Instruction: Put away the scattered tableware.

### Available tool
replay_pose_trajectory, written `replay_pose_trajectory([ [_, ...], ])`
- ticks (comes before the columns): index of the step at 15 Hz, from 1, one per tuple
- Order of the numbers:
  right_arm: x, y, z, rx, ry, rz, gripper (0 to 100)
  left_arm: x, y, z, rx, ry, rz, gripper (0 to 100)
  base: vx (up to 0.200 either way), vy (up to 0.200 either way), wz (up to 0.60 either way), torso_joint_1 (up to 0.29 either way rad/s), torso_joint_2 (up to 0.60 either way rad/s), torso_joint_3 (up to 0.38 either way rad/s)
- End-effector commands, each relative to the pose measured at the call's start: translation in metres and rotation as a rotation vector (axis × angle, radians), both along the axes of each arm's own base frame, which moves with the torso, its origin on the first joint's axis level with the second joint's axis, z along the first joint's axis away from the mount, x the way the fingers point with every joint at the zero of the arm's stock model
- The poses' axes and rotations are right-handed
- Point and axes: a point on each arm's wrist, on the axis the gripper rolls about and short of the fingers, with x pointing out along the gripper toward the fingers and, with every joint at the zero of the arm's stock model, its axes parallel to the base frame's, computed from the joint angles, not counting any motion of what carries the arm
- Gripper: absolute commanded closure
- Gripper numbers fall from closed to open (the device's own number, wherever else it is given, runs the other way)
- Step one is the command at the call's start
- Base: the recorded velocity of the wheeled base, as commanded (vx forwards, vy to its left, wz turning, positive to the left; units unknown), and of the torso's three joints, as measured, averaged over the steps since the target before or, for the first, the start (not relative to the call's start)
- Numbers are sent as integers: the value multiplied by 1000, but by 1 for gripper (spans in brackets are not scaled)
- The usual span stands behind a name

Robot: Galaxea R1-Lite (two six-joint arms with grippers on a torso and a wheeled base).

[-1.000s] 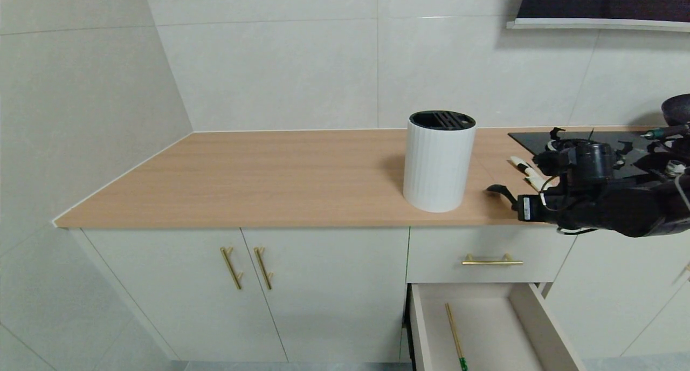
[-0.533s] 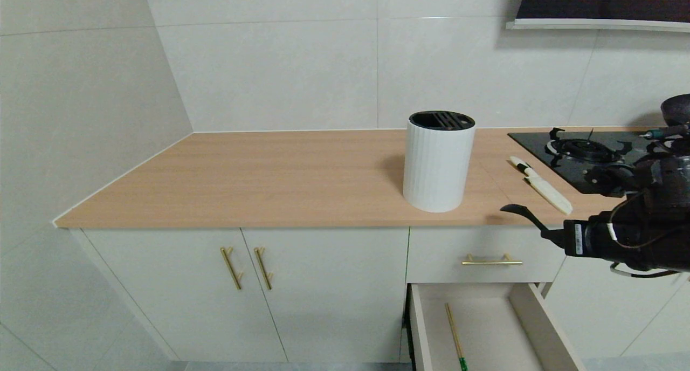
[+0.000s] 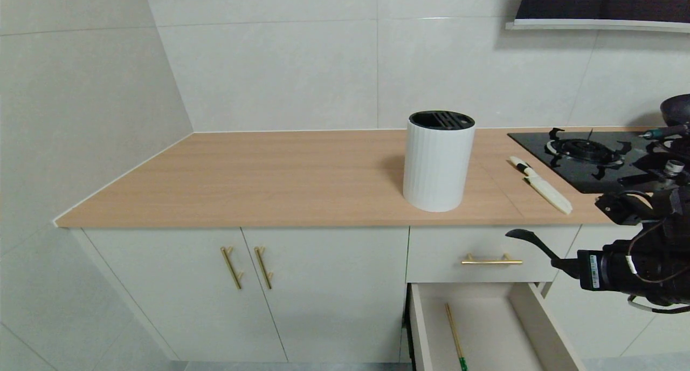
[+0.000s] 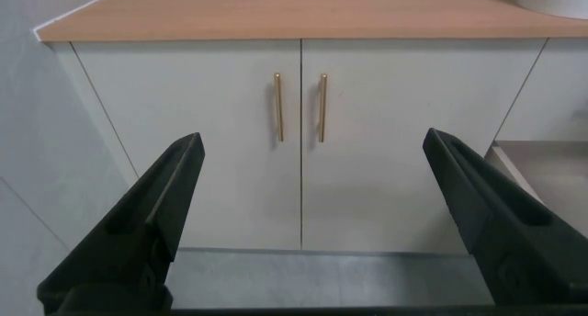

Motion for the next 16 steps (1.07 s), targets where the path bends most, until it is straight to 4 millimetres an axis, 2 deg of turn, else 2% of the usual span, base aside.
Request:
replay_pose_trajectory([
  [1, 5, 1, -10, -6, 40, 3, 100, 0, 0, 0, 0, 2, 1, 0, 0, 0, 0, -105, 266, 163],
  [16, 16, 4, -35, -25, 120, 16, 100, 0, 0, 0, 0, 2, 1, 0, 0, 0, 0, -172, 468, 290],
])
